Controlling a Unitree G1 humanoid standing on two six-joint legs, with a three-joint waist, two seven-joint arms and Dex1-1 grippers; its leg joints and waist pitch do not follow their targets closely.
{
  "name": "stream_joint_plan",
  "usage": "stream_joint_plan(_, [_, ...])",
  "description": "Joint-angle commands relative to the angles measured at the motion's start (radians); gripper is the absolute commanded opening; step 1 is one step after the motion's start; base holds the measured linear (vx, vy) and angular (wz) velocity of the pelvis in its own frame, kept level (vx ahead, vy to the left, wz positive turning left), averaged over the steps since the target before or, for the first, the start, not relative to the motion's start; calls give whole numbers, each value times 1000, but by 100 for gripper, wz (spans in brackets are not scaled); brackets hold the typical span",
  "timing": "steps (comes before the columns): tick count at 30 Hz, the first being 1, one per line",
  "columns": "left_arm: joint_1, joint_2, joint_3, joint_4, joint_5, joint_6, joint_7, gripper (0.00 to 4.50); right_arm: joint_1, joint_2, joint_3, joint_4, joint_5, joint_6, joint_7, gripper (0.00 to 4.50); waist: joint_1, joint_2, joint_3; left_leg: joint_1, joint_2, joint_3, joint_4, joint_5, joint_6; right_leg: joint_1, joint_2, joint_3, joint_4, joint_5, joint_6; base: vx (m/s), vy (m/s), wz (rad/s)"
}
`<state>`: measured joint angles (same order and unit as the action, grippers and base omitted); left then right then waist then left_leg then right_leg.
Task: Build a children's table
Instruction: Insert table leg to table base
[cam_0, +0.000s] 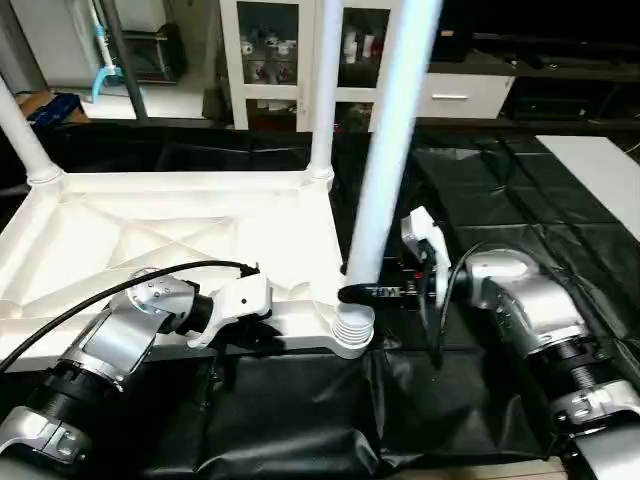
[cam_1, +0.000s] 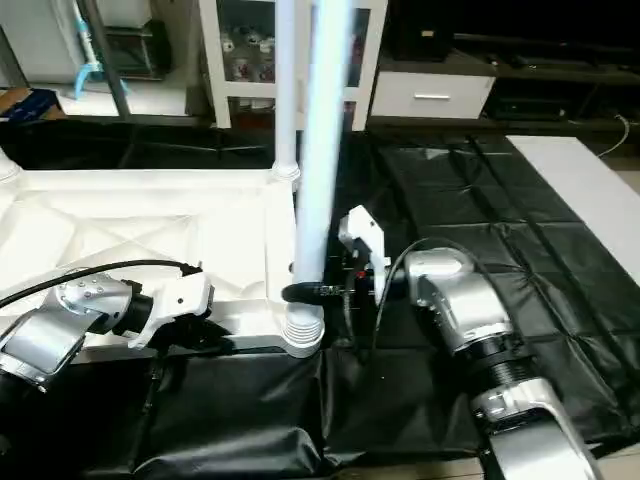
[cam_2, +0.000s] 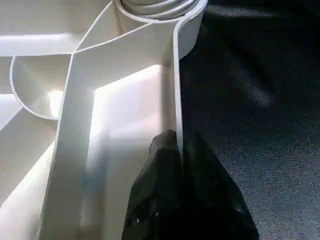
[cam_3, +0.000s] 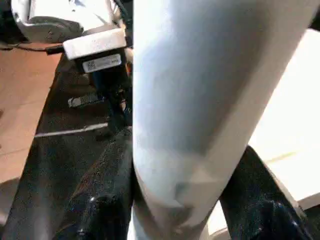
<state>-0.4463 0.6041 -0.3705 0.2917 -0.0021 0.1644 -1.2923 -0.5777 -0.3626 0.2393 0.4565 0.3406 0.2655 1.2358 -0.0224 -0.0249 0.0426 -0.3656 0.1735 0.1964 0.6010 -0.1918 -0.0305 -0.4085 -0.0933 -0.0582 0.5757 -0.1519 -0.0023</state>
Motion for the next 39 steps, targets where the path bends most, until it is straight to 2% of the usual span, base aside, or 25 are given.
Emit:
stream_joint_plan(1, [0,-14,-38,-18,4,-10,-21,0,31,10,20,98,-95,-22,-111,185,-6,12,-39,29,53,-47,-92,-573,-63,1,-52,30,-93,-644,-110,0,0,0])
stream_joint_plan(5, [2,-13,-37,-18,6,-11,-22,0,36,21,-8,146,-106,-57,-155,185,-16,16,-33,34,53,-59,-94,-638,-71,3,-51,13,-106,-712,-74,0,0,0])
stream_joint_plan(8, [0,-14,-35,-15,8,-13,-22,0,49,15,-16,140,-103,-65,-152,185,-32,31,-26,40,59,-78,-115,-765,-94,18,-42,-18,-112,-646,-71,0,0,0])
stream_joint_plan(9, [0,-15,-35,-15,8,-13,-21,0,51,15,-17,138,-102,-65,-151,185,-36,37,-25,47,60,-78,-118,-795,-99,17,-38,-27,-116,-624,-75,0,0,0])
stream_joint_plan(10, [0,-15,-34,-14,9,-14,-20,0,63,9,-24,124,-93,-72,-145,185,-46,31,-25,40,64,-82,-127,-814,-97,33,-39,-35,-107,-567,-84,0,0,0])
stream_joint_plan(11, [-1,-15,-34,-13,9,-15,-20,0,69,6,-29,118,-89,-75,-143,185,-41,37,-22,37,68,-82,-139,-833,-108,37,-44,-28,-99,-552,-96,0,0,0])
stream_joint_plan(12, [-1,-16,-33,-13,9,-16,-19,0,74,3,-34,113,-85,-77,-142,185,-45,32,-19,43,65,-79,-137,-845,-111,29,-42,-31,-103,-569,-94,0,0,0])
stream_joint_plan(13, [-1,-17,-33,-12,10,-15,-18,0,81,1,-43,109,-79,-82,-139,185,-49,35,-12,58,59,-73,-132,-868,-108,20,-35,-50,-122,-624,-75,0,0,0])
stream_joint_plan(14, [-1,-17,-33,-12,10,-15,-18,0,82,1,-44,110,-79,-84,-138,185,-52,37,-12,58,60,-73,-136,-871,-104,31,-35,-60,-120,-632,-63,0,0,0])
stream_joint_plan(15, [-2,-17,-33,-11,11,-16,-16,0,89,-2,-50,108,-76,-89,-138,185,-47,44,-9,43,68,-71,-159,-892,-111,53,-30,-63,-95,-594,-66,0,0,0])
stream_joint_plan(16, [-3,-19,-33,-9,12,-17,-15,0,100,-8,-54,105,-74,-99,-134,185,-39,46,-11,27,77,-69,-178,-900,-116,72,-29,-52,-55,-539,-77,0,0,0])
stream_joint_plan(17, [-3,-19,-33,-8,13,-18,-14,0,104,-10,-55,102,-73,-101,-133,185,-32,43,-11,23,81,-61,-192,-905,-118,76,-24,-46,-42,-500,-87,0,0,0])
stream_joint_plan(18, [-4,-20,-33,-6,13,-18,-14,0,116,-16,-53,93,-73,-109,-128,185,-16,30,-12,51,63,-30,-177,-855,-114,39,-22,-36,-61,-542,-94,32,-56,17])
stream_joint_plan(19, [-4,-20,-33,-6,14,-19,-14,0,118,-17,-53,91,-74,-112,-128,185,-16,19,-17,86,44,-30,-130,-796,-104,7,-46,-23,-105,-625,-87,32,-56,17])
stream_joint_plan(20, [-4,-21,-33,-5,14,-19,-14,0,124,-20,-51,85,-74,-116,-127,185,-18,8,-12,115,15,-40,-47,-627,-54,-25,-92,-27,-176,-836,-33,89,-56,9])
stream_joint_plan(21, [-4,-21,-32,-6,14,-19,-13,0,142,-27,-43,67,-80,-128,-125,185,-12,4,-12,76,22,-54,-47,-474,-25,24,-115,-29,-181,-929,7,61,-2,-15])
stream_joint_plan(22, [-4,-22,-32,-6,14,-19,-13,0,153,-31,-34,56,-87,-134,-122,185,-8,8,-12,56,32,-63,-64,-459,-24,45,-115,-37,-168,-912,14,61,-2,-15])
stream_joint_plan(23, [-4,-22,-32,-6,14,-20,-11,0,170,-36,-19,42,-105,-146,-116,185,-7,24,-10,32,60,-82,-106,-538,-47,65,-90,-46,-135,-782,0,93,44,-27])
stream_joint_plan(24, [-4,-22,-32,-6,14,-20,-11,0,170,-36,-19,42,-105,-146,-116,185,-12,36,-14,42,74,-92,-128,-659,-75,67,-71,-48,-114,-620,-39,81,40,-13])
stream_joint_plan(25, [-4,-23,-32,-7,14,-20,-11,0,181,-37,-9,33,-113,-151,-114,185,-12,36,-14,42,74,-92,-128,-659,-75,67,-71,-48,-114,-620,-39,81,40,-13])
stream_joint_plan(26, [-3,-23,-32,-7,13,-19,-10,0,202,-34,1,10,-113,-150,-104,185,-15,34,-13,49,76,-92,-141,-751,-98,61,-63,-40,-97,-477,-94,0,0,0])
stream_joint_plan(29, [-2,-23,-31,-7,13,-18,-10,0,221,-32,10,-12,-115,-150,-100,185,-13,29,-9,63,61,-80,-127,-743,-91,43,-72,-34,-114,-550,-102,0,0,0])
stream_joint_plan(31, [0,-23,-28,-8,17,-20,-10,0,238,-31,18,-25,-122,-155,-106,185,-16,28,-7,61,61,-85,-125,-725,-80,52,-77,-40,-123,-618,-72,0,0,0])
stream_joint_plan(36, [0,-23,-29,-8,19,-23,-9,0,251,-42,48,-27,-145,-171,-103,185,-19,29,0,75,61,-86,-129,-773,-81,46,-69,-53,-133,-658,-45,0,0,0])
stream_joint_plan(39, [2,-24,-31,-14,18,-21,-5,0,257,-44,53,-30,-148,-165,-112,184,-21,43,8,69,74,-90,-160,-875,-101,67,-49,-77,-113,-605,-37,0,0,0])
